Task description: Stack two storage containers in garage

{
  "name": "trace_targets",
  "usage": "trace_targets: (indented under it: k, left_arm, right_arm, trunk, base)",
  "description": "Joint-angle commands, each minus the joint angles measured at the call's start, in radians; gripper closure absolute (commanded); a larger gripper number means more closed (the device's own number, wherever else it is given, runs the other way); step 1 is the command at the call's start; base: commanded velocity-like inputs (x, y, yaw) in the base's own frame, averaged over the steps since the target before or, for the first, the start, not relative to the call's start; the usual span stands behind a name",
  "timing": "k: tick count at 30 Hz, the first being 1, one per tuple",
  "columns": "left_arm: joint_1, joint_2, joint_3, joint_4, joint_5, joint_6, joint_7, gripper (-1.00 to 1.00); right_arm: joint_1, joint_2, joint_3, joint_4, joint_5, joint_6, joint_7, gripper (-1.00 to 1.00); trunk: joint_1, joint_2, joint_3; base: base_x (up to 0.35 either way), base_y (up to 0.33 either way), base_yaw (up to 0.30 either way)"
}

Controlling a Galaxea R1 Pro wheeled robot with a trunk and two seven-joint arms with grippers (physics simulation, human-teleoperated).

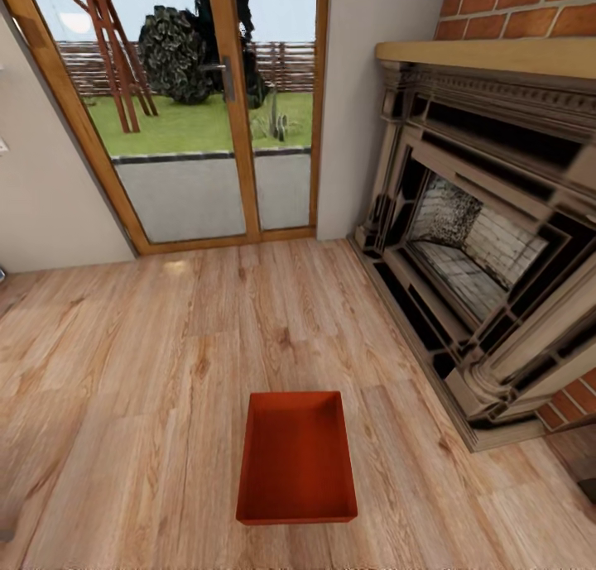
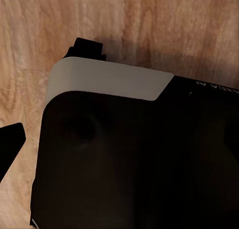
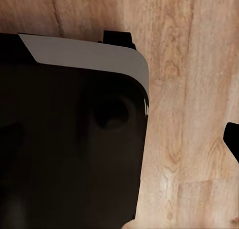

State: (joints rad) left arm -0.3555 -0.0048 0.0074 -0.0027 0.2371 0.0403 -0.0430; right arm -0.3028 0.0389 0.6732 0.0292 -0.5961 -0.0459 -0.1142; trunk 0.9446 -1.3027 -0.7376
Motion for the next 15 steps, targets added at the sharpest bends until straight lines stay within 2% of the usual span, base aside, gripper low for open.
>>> trace_targets:
  k: [1,15]
  left_arm:
    - [0.0,0.0,0.0,0.0,0.008,0.004,-0.003,-1.0]
    - [-0.001,0.0,0.0,0.0,0.008,0.004,-0.003,-1.0]
  right_arm:
    - [-0.001,0.001,0.008,0.003,-0.008,-0.005,-0.001,-1.0]
    - [-0.001,0.001,0.008,0.003,-0.008,-0.005,0.0,-1.0]
  trunk:
    - [0.0,0.0,-0.002]
    - [0.0,0.0,-0.024]
  base:
    - [0.0,0.0,0.0]
    - [0.0,0.0,0.0]
